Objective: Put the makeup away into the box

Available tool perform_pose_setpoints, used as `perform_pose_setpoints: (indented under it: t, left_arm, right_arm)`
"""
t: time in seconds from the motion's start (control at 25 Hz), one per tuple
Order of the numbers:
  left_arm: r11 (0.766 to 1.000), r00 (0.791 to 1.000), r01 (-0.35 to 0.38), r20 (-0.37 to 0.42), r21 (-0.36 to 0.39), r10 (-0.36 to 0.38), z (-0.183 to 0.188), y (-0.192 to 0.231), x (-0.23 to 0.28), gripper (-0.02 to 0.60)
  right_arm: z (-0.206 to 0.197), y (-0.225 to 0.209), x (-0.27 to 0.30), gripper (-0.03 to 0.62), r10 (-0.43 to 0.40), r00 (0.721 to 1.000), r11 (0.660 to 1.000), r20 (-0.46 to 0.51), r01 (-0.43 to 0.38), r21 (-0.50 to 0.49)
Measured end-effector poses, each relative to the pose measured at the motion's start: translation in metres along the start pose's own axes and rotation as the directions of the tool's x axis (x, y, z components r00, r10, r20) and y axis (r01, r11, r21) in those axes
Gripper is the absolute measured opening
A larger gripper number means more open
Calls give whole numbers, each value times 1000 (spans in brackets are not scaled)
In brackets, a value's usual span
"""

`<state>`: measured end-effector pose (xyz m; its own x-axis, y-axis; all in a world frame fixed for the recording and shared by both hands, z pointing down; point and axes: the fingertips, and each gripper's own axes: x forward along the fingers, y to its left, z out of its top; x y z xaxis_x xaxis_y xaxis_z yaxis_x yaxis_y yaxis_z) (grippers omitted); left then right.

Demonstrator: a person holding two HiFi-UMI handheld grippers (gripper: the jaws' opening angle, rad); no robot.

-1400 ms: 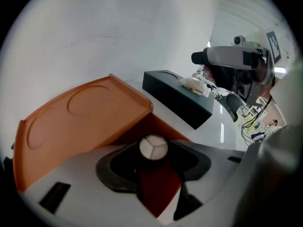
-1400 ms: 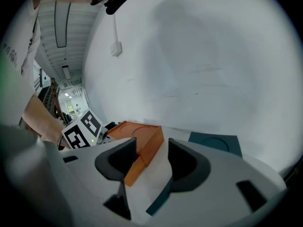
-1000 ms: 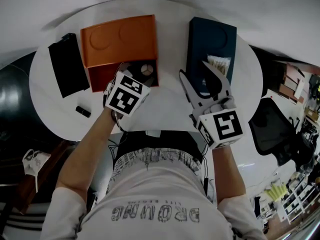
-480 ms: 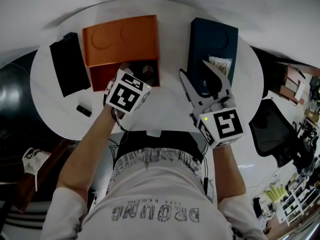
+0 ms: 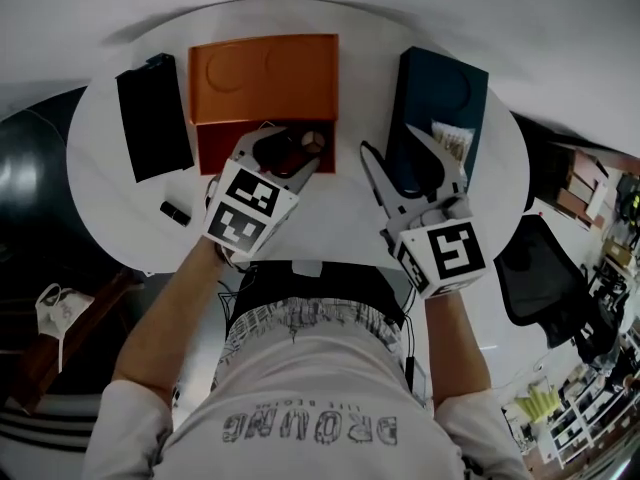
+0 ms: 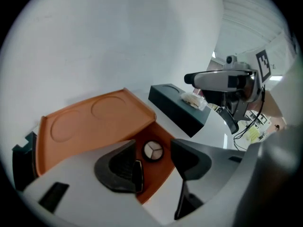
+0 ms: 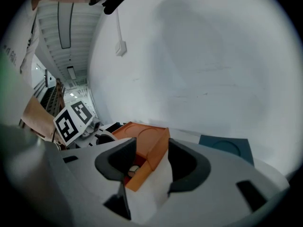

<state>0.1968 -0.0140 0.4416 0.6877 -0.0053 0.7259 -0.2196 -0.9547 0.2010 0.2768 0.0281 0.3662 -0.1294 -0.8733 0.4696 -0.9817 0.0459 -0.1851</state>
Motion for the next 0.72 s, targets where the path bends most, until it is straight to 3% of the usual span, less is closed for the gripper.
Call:
perform_pose_setpoints:
  t: [0.16, 0.36, 0.48, 0.72]
  left_arm:
    - [998, 986, -63, 152, -13, 64, 13, 10, -34, 250]
    - [984, 936, -155, 306, -90, 175, 10, 35, -88, 250]
    - [970, 908, -197, 347, -146, 236, -11, 51, -121, 250]
    - [912, 844, -306, 365, -274, 393, -65, 86, -187, 250]
  right_arm:
    - [5, 19, 9, 224, 43, 999, 998, -7, -43, -36]
    - [14, 59, 27, 224, 120, 992, 988, -28, -123, -95]
    - [15, 87, 40, 224, 162, 986, 978, -46, -167, -125]
    - [15, 150, 67, 224, 247, 961, 946, -121, -267, -186]
